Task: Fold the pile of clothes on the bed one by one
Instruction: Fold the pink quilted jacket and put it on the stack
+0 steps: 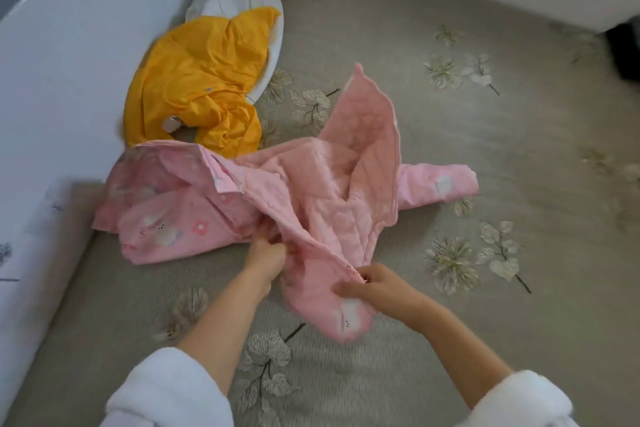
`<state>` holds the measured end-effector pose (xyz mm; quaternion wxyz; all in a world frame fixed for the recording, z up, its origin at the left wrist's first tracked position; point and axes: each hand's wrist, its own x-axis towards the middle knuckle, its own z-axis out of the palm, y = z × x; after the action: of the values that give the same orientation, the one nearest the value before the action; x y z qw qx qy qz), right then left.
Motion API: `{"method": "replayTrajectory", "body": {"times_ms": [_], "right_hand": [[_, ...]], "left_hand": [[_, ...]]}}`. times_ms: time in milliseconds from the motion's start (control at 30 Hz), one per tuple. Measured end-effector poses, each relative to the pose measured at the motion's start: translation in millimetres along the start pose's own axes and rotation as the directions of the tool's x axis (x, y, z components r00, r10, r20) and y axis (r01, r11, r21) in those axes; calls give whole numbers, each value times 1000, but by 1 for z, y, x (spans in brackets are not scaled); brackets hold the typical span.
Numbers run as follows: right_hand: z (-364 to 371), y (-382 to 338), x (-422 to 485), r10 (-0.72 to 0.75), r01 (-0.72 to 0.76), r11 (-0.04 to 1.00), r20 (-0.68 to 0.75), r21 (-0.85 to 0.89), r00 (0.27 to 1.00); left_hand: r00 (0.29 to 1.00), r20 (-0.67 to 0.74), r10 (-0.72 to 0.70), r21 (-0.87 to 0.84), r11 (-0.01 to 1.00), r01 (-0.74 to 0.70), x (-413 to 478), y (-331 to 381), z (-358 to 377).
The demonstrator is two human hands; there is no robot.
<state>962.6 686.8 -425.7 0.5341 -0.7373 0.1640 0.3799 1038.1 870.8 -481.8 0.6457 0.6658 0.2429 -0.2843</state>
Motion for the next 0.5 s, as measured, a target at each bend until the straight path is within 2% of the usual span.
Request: {"method": "replayTrajectory", "body": {"times_ms": [67,133,200,233,267,300,333,400,500], "right_hand": [[-7,26,-25,119,-125,986,60,113,991],[-14,56,-43,236,-244,923,63,298,970],[-17,83,-50,360,-261,796,-80,546,930],[-20,97,-50,435,-256,773,-190,580,880],[-19,108,-49,490,-285,793,-288,538,823],[-16,114,-47,525,-335,804,-320,492,789],[-11,119,-45,535,-364,795,-279,485,797],[-6,118,-36,462,-296,776,-182,558,868],[-14,99,-36,398,-206,749,-178,629,900]], "left_hand": [[997,67,-27,-2,1000,27,-26,-14,9],[985,144,-90,-13,996,93,-54,-30,12],[963,233,-132,2,991,135,-80,-47,9],[950,275,-149,18,989,150,-92,-55,7],[936,307,-170,28,985,169,-103,-62,6],[924,331,-192,23,980,196,-113,-68,4],[911,355,-209,5,975,221,-122,-73,2],[878,436,-200,-42,969,242,-141,-80,1],[868,473,-150,-134,962,239,-172,-90,5]]}}
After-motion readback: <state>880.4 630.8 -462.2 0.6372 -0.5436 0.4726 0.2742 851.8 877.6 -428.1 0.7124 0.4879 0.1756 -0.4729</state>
